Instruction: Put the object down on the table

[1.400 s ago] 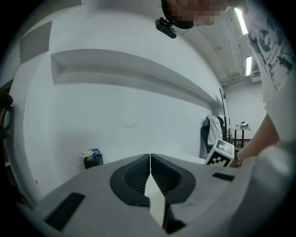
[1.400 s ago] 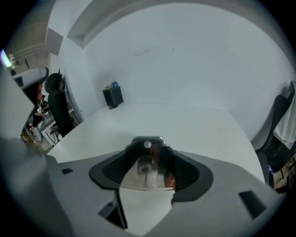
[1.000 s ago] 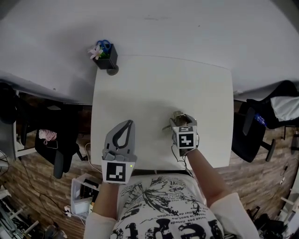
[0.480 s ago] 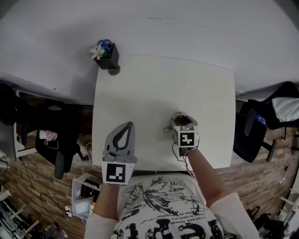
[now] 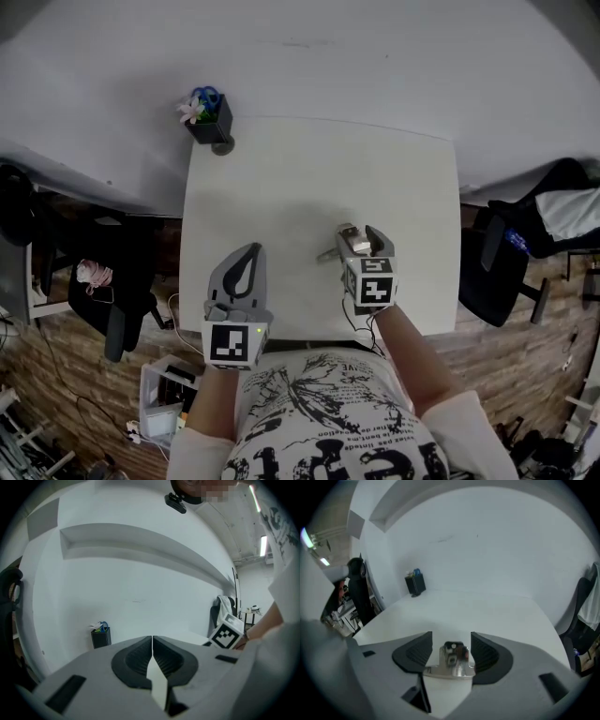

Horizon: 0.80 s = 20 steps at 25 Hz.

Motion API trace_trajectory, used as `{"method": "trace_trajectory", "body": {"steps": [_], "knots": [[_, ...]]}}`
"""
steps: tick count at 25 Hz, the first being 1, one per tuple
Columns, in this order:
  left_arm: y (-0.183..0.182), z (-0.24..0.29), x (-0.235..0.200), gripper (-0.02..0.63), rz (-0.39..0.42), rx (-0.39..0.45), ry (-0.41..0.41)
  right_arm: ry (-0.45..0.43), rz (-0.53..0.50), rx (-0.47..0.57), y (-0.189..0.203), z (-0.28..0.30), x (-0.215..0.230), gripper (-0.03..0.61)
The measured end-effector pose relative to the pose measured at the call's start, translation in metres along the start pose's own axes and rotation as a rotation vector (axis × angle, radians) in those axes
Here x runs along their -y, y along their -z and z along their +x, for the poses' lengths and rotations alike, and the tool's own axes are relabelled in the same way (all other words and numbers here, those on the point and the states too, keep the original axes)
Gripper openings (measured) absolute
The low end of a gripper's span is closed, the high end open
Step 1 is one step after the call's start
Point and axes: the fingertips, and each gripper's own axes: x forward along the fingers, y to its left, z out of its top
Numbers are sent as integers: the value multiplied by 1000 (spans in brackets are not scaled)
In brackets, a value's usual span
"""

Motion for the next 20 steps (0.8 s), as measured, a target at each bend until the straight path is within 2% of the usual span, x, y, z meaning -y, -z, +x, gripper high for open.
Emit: {"method": "trace_trajectory", "body": {"steps": [3,7,10,15,20], "knots": [[-9,-2,8,12,3,4,-13,-17,23,124,-23,-30,5,156],[-27,-7,22,12,19,37,-7,-32,30,276,-53,-74,15,41],[-45,-13,38,12,17,53,0,-27,13,395,-75,-113,24,-7],[-81,-18,59,12,63,109,10,-58,7,617,-114,-183,37,-8],[-110,-30,70,12,111,155,-1,-130,-101,759,-136,-233,30,-8]]}}
